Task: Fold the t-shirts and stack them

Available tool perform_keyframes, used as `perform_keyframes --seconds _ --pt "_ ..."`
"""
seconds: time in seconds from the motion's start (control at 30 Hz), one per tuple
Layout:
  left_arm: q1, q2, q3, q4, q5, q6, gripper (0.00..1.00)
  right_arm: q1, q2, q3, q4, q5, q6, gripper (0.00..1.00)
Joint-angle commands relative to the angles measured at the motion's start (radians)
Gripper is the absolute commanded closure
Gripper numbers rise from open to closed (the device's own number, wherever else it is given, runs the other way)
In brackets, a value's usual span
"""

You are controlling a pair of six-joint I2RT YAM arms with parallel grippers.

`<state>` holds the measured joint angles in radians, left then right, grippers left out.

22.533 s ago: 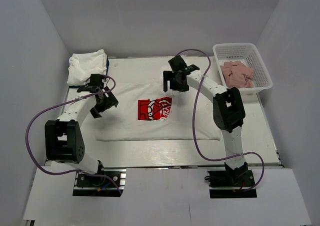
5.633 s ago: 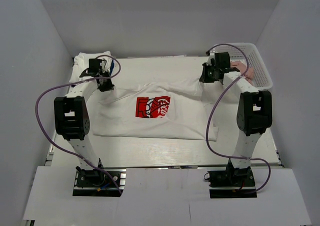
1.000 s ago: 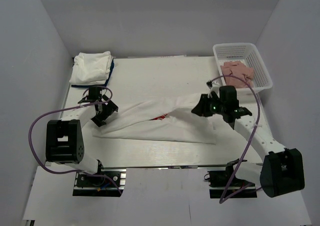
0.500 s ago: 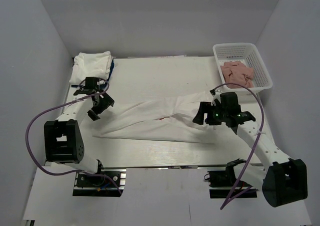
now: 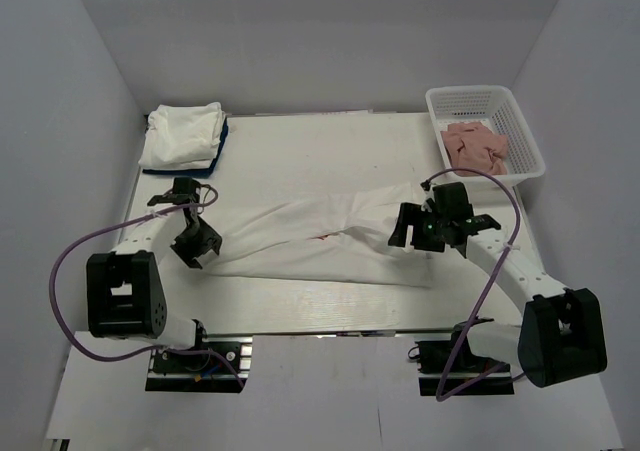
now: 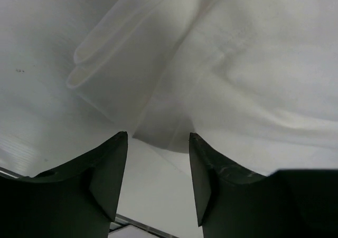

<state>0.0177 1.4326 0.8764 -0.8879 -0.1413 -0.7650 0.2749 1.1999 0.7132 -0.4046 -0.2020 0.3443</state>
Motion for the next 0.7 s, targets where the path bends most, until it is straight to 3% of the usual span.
perform_keyframes --seconds 0.0,0.13,0.17,0.2,0.37,0.57,0.67 --pt "0.005 0.020 -0.001 0.053 0.017 -0.007 0.41 -0.005 0.021 0.042 0.006 0.003 0.005 0.17" --pt "0.005 0.038 0.019 0.079 0.035 -0.007 0.69 -0.003 0.047 0.052 0.016 -0.031 -0.008 0.17" --pt "0.005 0.038 0.019 0.079 0.035 -0.007 0.80 -0.005 0.053 0.058 0.019 -0.033 -0.014 0.16" --pt "0.005 0.028 0.029 0.079 0.035 -0.007 1.00 -0.003 0.067 0.058 0.035 -0.054 -0.031 0.16" --pt "0.005 -0.026 0.029 0.127 0.045 0.003 1.00 0.003 0.109 0.083 0.084 -0.079 -0.112 0.16" --pt "0.005 -0.066 0.093 0.115 -0.007 0.035 1.00 0.006 0.044 0.131 0.075 0.055 -0.421 0.10" --pt "0.005 -0.066 0.137 0.080 -0.032 0.047 1.00 0.009 0.007 0.091 0.146 0.035 -0.618 0.10"
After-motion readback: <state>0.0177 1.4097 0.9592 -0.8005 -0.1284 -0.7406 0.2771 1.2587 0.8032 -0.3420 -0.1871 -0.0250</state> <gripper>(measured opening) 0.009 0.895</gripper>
